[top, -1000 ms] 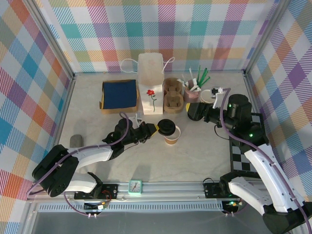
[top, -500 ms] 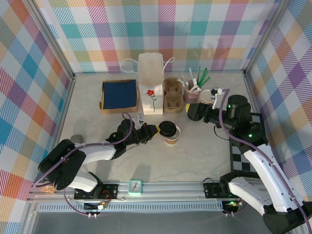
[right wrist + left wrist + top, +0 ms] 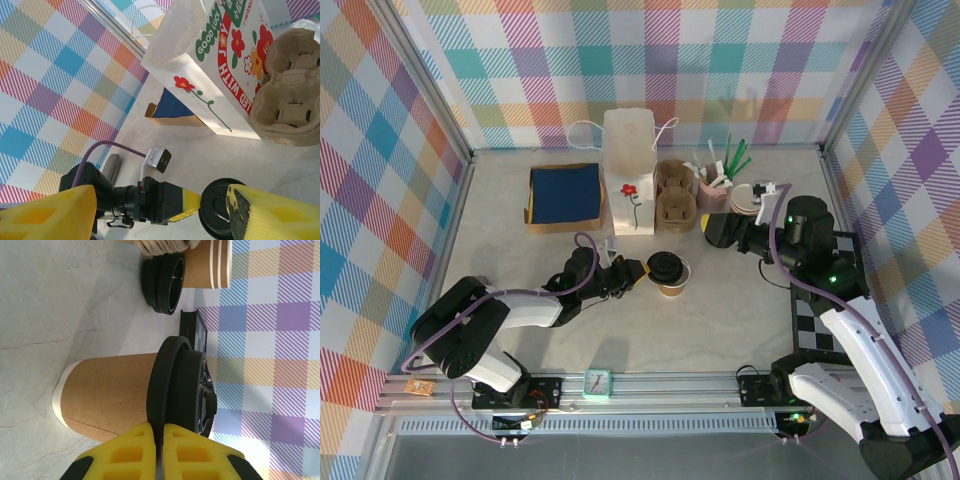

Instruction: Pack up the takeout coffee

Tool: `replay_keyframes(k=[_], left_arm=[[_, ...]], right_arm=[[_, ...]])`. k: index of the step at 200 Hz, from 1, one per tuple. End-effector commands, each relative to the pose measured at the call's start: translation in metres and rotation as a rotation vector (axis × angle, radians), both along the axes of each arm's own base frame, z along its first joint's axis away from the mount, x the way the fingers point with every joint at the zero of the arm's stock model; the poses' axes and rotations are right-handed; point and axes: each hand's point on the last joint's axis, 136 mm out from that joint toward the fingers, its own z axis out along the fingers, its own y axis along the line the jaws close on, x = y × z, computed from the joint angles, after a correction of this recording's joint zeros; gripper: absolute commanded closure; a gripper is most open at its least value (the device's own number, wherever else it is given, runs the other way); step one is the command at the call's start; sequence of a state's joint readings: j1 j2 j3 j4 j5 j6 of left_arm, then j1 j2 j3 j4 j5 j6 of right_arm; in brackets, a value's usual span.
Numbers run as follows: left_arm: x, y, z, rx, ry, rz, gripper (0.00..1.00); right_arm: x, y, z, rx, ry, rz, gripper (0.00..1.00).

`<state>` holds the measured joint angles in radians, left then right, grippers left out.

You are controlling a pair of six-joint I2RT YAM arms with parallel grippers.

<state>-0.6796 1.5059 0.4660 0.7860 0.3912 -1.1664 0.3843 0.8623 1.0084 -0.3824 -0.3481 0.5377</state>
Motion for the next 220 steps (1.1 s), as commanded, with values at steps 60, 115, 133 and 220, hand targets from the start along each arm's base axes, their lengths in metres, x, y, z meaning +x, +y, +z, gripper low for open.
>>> replay_keyframes(k=[60, 115, 133, 220], left_arm=[[-0.0044, -0.0077, 0.0011, -0.026, -0.008, -0.033, 0.88], [-0.0040, -0.0092, 0.0004, -0.035, -0.007, -0.037, 0.87], [-0.0042, -0.0102, 0.0016, -0.040, -0.010, -0.040, 0.86], [-0.0047, -0.0143, 0.0031, -0.042, -0.017, -0.053, 0.82]], right_arm=[[-0.0001, -0.0025, 0.0084, 0.022, -0.044, -0.006, 0.30], [0.0006, -0.0017, 0.0078, 0.027, -0.042, -0.005, 0.30], [0.0002, -0.0016, 0.0093, 0.032, -0.044, -0.004, 0.30], [-0.0001, -0.0029, 0.0073, 0.034, -0.040, -0.011, 0.30]])
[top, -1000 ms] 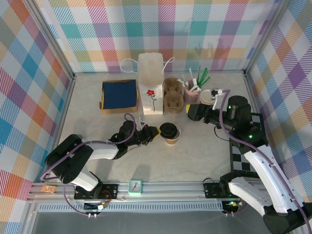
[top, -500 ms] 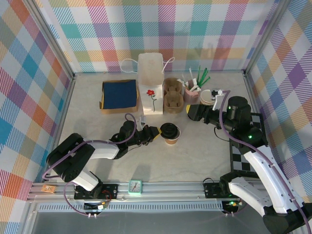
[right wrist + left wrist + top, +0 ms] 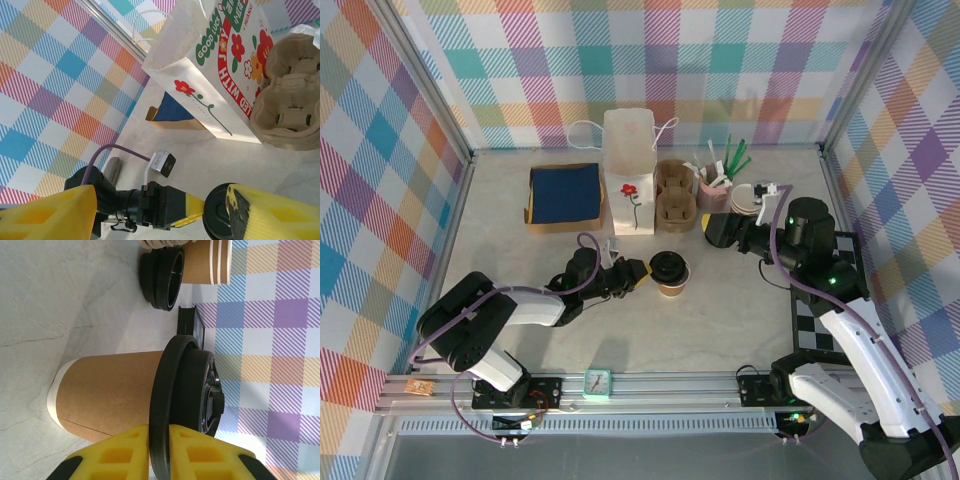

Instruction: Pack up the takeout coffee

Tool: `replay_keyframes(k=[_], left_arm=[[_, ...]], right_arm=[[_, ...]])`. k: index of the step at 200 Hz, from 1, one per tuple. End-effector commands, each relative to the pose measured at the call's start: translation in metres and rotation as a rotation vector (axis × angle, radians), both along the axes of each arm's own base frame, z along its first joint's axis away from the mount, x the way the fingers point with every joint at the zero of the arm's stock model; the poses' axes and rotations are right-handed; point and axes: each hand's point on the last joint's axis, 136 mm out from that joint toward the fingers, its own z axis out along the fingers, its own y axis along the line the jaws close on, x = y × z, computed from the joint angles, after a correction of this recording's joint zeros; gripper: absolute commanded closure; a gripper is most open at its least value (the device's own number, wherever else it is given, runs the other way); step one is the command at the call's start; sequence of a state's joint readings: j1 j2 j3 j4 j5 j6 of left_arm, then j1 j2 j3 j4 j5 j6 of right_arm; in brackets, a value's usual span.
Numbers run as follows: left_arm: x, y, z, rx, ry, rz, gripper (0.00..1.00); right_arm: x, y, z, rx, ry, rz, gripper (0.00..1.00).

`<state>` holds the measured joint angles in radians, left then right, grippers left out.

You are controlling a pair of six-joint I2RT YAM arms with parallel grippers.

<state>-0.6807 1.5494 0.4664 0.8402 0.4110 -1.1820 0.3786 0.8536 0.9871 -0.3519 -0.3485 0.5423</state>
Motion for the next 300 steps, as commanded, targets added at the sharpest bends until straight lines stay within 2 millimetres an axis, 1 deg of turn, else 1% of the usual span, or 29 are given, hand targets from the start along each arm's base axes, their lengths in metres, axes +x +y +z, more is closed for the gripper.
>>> replay_keyframes(k=[1, 39, 112, 163, 198, 256, 300], left_arm=[[-0.005, -0.010, 0.007, -0.023, -0.026, -0.038, 0.82], [-0.007, -0.011, 0.005, -0.004, -0.026, -0.047, 0.82], [-0.012, -0.011, 0.012, 0.075, -0.057, -0.070, 0.81], [-0.011, -0.014, 0.016, 0.071, -0.067, -0.074, 0.80], [-0.010, -0.016, 0.012, 0.081, -0.057, -0.080, 0.79], [-0.010, -0.018, 0.011, 0.087, -0.062, -0.084, 0.77], [-0.010, -0.018, 0.003, 0.098, -0.052, -0.088, 0.76]], right_arm=[[-0.002, -0.002, 0.008, 0.024, -0.026, -0.004, 0.30], [-0.001, -0.003, 0.008, 0.025, -0.027, -0.011, 0.31], [-0.002, -0.004, 0.011, 0.037, -0.034, -0.014, 0.31], [-0.004, -0.004, 0.014, 0.042, -0.040, -0.013, 0.31], [-0.004, -0.006, 0.014, 0.037, -0.044, -0.017, 0.31], [-0.004, -0.006, 0.012, 0.037, -0.045, -0.019, 0.31], [-0.002, -0.005, 0.009, 0.036, -0.038, -0.021, 0.31]])
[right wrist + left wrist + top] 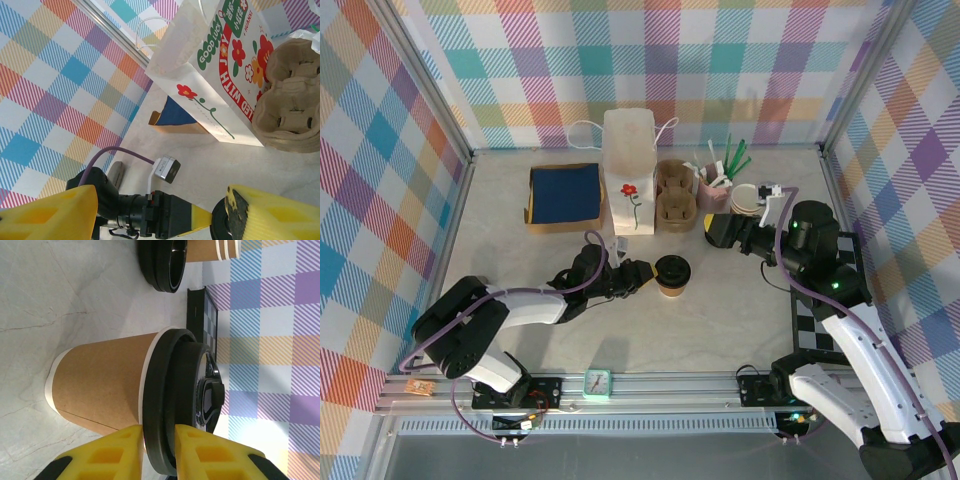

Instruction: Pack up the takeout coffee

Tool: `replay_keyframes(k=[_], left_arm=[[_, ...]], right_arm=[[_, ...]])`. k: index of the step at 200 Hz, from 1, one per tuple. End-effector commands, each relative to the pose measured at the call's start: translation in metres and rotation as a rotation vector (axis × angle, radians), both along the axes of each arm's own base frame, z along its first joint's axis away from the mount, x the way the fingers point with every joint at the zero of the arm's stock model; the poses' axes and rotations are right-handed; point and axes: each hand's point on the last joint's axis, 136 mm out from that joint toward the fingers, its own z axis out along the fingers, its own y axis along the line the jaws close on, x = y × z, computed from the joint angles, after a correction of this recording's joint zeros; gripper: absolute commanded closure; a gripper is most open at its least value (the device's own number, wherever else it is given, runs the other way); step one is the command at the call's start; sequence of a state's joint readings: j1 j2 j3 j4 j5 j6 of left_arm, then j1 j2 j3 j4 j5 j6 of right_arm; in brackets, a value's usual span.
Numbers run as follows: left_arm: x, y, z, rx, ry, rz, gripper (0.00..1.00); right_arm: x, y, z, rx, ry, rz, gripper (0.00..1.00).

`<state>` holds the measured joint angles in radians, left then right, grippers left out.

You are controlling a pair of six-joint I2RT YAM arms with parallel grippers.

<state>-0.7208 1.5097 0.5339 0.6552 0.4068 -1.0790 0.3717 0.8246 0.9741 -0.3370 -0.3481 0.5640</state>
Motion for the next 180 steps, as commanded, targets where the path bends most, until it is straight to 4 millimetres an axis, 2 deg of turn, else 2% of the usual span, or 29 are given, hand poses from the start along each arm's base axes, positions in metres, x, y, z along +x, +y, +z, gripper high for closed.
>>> replay_keyframes(k=[1, 86, 165, 180], left_arm=[[0.001, -0.006, 0.002, 0.005, -0.023, -0.019, 0.76], [0.001, -0.007, 0.003, 0.010, -0.030, -0.019, 0.72], [0.002, -0.004, 0.006, 0.043, -0.041, -0.019, 0.65], [0.002, -0.001, 0.008, 0.070, -0.049, -0.014, 0.61]], right_arm=[[0.002, -0.002, 0.003, 0.011, -0.025, -0.008, 0.31], [0.005, -0.001, 0.002, 0.017, -0.024, -0.009, 0.32], [0.008, -0.002, -0.013, -0.019, 0.018, -0.012, 0.28], [0.011, -0.004, -0.023, -0.044, 0.054, -0.026, 0.22]])
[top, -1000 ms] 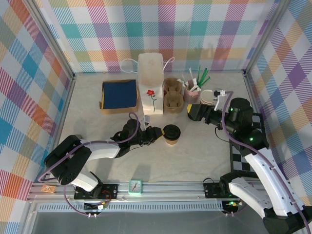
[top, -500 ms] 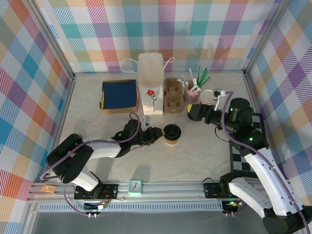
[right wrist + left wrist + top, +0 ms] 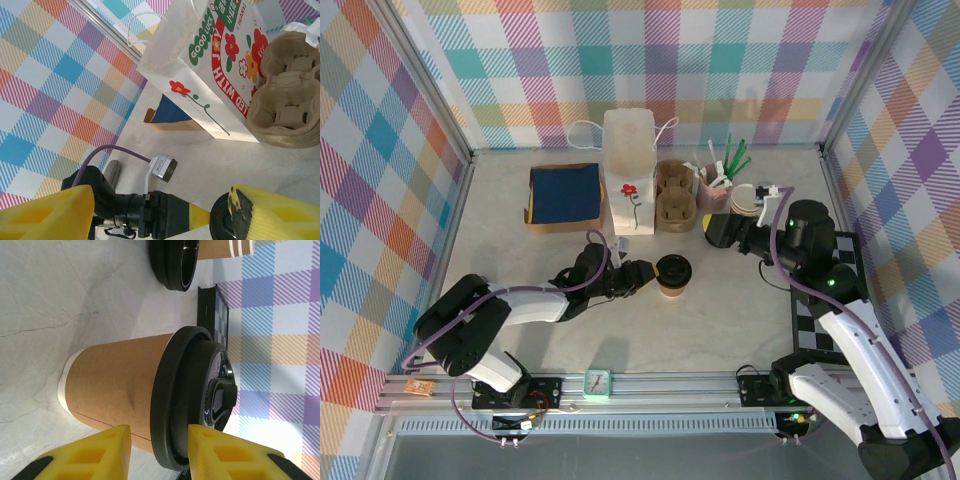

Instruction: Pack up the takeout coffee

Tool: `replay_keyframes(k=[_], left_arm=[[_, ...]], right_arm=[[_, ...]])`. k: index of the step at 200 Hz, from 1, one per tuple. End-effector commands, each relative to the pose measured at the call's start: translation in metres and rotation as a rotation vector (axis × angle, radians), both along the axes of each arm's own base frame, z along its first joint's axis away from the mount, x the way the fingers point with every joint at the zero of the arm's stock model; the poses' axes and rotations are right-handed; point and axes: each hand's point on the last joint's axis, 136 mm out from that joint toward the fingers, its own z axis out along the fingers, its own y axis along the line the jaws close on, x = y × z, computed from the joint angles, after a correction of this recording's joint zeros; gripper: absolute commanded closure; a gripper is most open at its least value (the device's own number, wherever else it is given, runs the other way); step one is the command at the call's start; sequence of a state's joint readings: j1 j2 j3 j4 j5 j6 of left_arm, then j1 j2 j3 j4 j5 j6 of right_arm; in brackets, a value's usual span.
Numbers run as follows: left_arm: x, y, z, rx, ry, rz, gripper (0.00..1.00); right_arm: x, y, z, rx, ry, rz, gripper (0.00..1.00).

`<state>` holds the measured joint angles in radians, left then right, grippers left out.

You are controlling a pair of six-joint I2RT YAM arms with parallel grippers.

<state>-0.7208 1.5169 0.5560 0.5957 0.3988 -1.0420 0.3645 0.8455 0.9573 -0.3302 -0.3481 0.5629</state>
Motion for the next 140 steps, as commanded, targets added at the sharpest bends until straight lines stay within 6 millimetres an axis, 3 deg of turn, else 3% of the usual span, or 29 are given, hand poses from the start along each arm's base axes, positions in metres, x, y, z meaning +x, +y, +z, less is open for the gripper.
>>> replay_keyframes(k=[1, 68, 114, 140], left_arm=[[0.001, -0.001, 0.015, 0.027, -0.048, -0.007, 0.61], [-0.001, 0.009, 0.030, 0.076, -0.082, 0.004, 0.53], [-0.001, 0.007, 0.030, 0.118, -0.084, -0.012, 0.52], [-0.004, -0.001, 0.029, 0.140, -0.088, -0.028, 0.51]], right_arm=[[0.005, -0.004, -0.011, -0.034, 0.028, -0.019, 0.22], [0.011, 0.003, -0.074, -0.138, 0.253, 0.042, 0.19], [0.018, 0.012, -0.126, -0.196, 0.413, 0.097, 0.21], [0.024, 0.017, -0.144, -0.211, 0.456, 0.122, 0.24]])
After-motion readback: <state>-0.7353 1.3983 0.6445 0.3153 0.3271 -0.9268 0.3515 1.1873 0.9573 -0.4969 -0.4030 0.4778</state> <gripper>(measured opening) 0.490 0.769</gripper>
